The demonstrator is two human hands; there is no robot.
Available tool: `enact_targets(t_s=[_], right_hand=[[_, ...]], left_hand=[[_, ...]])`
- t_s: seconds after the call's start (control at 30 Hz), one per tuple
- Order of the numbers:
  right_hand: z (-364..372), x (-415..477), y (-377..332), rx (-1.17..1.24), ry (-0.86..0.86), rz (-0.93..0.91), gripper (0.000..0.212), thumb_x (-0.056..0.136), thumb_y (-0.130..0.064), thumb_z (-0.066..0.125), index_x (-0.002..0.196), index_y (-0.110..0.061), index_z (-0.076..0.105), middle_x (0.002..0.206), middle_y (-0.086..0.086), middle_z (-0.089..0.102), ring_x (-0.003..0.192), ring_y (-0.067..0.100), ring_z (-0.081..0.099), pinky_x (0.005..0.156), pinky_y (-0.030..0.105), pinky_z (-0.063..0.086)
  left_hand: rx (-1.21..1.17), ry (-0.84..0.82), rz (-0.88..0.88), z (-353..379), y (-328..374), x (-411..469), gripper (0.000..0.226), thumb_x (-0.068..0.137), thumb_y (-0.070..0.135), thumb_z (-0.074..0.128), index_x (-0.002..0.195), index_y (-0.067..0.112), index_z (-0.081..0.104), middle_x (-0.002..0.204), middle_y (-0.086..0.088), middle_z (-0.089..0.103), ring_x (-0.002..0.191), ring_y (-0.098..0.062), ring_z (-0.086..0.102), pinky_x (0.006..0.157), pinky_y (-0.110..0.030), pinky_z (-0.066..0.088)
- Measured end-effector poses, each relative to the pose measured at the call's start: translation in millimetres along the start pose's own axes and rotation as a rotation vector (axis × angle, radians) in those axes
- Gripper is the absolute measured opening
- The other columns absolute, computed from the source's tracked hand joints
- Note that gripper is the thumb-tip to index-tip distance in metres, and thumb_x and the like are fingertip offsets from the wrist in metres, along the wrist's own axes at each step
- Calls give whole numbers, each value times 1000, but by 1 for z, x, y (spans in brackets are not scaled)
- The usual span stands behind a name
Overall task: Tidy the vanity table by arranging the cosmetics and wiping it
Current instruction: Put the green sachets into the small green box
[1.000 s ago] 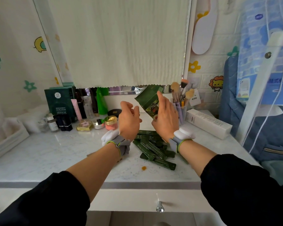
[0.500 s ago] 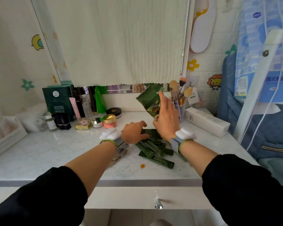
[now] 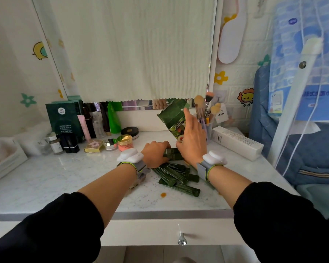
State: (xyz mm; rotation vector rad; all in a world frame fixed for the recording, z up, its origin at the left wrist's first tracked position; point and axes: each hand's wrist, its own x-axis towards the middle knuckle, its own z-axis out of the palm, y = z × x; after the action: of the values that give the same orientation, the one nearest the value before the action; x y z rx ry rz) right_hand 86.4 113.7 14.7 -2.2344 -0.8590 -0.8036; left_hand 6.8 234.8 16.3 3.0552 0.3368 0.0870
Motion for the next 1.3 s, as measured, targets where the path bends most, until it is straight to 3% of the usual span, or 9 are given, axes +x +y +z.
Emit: enact_targets(t_s=[0.33, 0.5, 0.63, 0.7, 0.83, 0.97, 1.1, 1.2, 1.3], right_hand=[[1, 1, 4, 44, -9, 42, 106, 67, -10, 74, 152, -19, 13, 142, 6, 42, 131, 28, 41, 110, 41, 32], [-4, 2, -2, 105, 24, 131, 105, 67, -10, 78, 152, -17, 15, 144, 10, 40, 130, 32, 41, 104, 42, 39], [-6, 2, -7, 125, 32, 169, 105, 67, -11, 79, 151, -17, 16, 144, 12, 40, 129, 33, 42, 102, 42, 40], [-7, 1, -10, 120, 20, 172, 105, 68, -12, 79, 152, -16, 15, 143, 12, 41, 130, 32, 41, 104, 41, 36], [-9, -2, -16, 110, -6, 189, 107, 69, -14, 80, 152, -18, 13, 145, 11, 39, 133, 30, 38, 107, 39, 33], [-9, -4, -23, 111, -35, 170, 109, 68, -13, 80, 152, -18, 11, 141, 10, 41, 128, 32, 43, 102, 42, 39], [-9, -8, -31, 87, -81, 164, 108, 70, -15, 78, 152, -21, 9, 143, 6, 38, 128, 30, 41, 96, 44, 42], [-7, -12, -36, 78, -85, 170, 106, 70, -13, 76, 153, -23, 10, 142, 4, 40, 127, 29, 43, 95, 43, 42], [-5, -16, -39, 44, -94, 146, 105, 71, -13, 76, 153, -24, 12, 142, 3, 40, 128, 27, 43, 95, 42, 41]], left_hand=[[-8, 6, -41, 1, -1, 1, 32, 92, 20, 54, 123, 15, 54, 121, -9, 48, 111, -27, 52, 95, -38, 37], [-159, 83, -120, -5, -7, -9, 27, 95, 17, 50, 121, 11, 51, 117, -12, 57, 106, -28, 55, 93, -40, 43], [-476, 140, -173, -15, -15, -17, 23, 94, 15, 53, 116, 8, 49, 100, -12, 61, 82, -23, 56, 68, -32, 43], [-702, 173, -207, -20, -15, -20, 22, 94, 12, 53, 115, 6, 50, 96, -13, 64, 81, -22, 58, 68, -33, 46], [-1170, 222, -251, -31, -12, -24, 22, 98, 10, 48, 119, 1, 49, 87, -7, 65, 79, -20, 62, 82, -39, 53], [-1432, 266, -238, -46, -8, -27, 7, 100, 13, 46, 104, 9, 51, 86, -7, 64, 79, -19, 64, 65, -32, 52], [-1428, 407, -240, -60, -1, -26, 13, 101, 18, 46, 104, 9, 54, 88, -4, 62, 82, -19, 58, 67, -28, 48], [-1382, 496, -247, -70, 6, -26, 18, 101, 23, 44, 107, 9, 54, 83, -1, 61, 74, -14, 58, 60, -23, 47], [-1422, 541, -241, -74, 8, -23, 21, 102, 25, 43, 110, 9, 54, 87, -3, 62, 79, -19, 62, 69, -38, 57]])
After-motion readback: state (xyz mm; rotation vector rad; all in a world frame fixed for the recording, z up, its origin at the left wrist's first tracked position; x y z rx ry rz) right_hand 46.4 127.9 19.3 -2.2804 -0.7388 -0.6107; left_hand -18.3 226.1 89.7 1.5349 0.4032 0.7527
